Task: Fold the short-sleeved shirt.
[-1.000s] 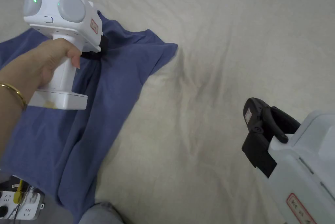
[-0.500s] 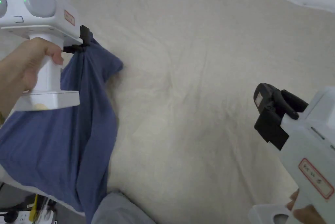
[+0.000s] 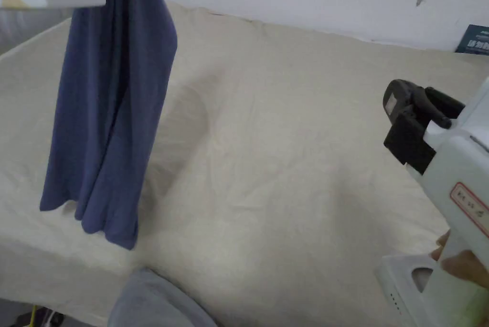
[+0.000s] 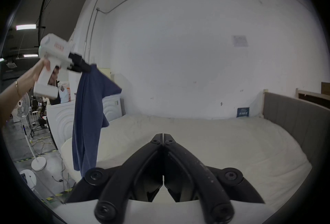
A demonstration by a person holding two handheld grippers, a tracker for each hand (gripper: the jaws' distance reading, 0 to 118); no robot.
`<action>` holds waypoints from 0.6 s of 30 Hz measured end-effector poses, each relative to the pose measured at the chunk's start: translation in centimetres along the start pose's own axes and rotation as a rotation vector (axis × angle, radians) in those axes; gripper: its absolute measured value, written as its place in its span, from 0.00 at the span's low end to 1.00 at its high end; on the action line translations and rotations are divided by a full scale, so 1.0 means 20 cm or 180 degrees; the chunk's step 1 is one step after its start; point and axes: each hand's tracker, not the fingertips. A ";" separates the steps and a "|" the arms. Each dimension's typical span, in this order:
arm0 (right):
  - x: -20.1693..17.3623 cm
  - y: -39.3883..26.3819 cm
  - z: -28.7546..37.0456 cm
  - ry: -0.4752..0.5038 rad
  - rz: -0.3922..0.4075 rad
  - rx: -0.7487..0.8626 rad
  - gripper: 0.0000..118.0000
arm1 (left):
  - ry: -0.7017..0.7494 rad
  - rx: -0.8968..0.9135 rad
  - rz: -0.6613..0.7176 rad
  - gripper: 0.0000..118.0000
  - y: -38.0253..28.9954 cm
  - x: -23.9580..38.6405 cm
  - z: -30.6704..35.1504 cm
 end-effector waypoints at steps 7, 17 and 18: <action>0.21 0.07 0.20 -0.0478 -0.0094 0.0181 0.01 | -0.0470 0.0445 -0.0062 0.02 0.60 0.65 0.28; 0.42 0.01 0.36 -0.0911 -0.0115 0.0040 0.01 | -0.0892 0.0037 -0.0297 0.02 0.52 1.17 -0.06; 0.44 0.00 0.36 -0.0958 -0.0118 0.0006 0.01 | -0.0901 -0.0086 -0.0434 0.02 0.45 1.21 -0.11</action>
